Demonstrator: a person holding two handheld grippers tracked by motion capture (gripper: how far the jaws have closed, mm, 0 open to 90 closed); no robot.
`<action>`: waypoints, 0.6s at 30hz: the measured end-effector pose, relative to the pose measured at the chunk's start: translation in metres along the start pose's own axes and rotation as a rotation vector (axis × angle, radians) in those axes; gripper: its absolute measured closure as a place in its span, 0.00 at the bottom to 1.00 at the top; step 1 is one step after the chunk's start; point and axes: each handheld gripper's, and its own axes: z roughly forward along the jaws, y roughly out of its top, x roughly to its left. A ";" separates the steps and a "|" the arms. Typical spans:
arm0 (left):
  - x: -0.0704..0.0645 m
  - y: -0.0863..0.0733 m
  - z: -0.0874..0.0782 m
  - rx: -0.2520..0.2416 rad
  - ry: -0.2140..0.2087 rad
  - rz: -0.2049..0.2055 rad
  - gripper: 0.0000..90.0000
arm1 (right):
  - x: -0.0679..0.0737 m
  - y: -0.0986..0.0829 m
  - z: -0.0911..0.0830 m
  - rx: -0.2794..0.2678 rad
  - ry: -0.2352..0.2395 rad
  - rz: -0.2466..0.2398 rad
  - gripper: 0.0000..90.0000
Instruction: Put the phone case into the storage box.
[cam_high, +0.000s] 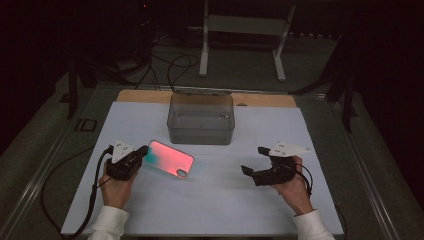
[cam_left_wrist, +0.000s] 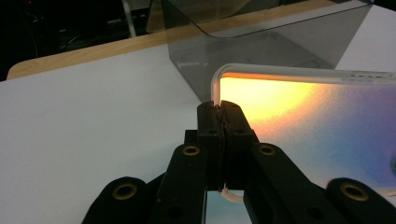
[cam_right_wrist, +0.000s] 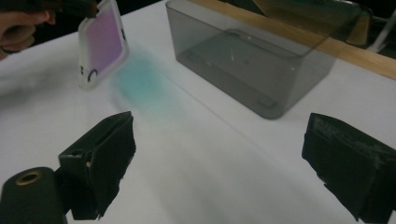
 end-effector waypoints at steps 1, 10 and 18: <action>0.000 0.001 0.000 -0.002 -0.001 0.002 0.99 | 0.001 0.003 0.001 -0.003 0.004 0.005 0.11; -0.005 0.006 -0.001 -0.014 -0.012 0.020 0.99 | 0.002 0.031 0.011 -0.002 0.041 -0.003 0.10; -0.012 0.011 0.000 -0.024 -0.021 0.040 0.99 | 0.005 0.050 0.023 0.009 0.071 -0.023 0.10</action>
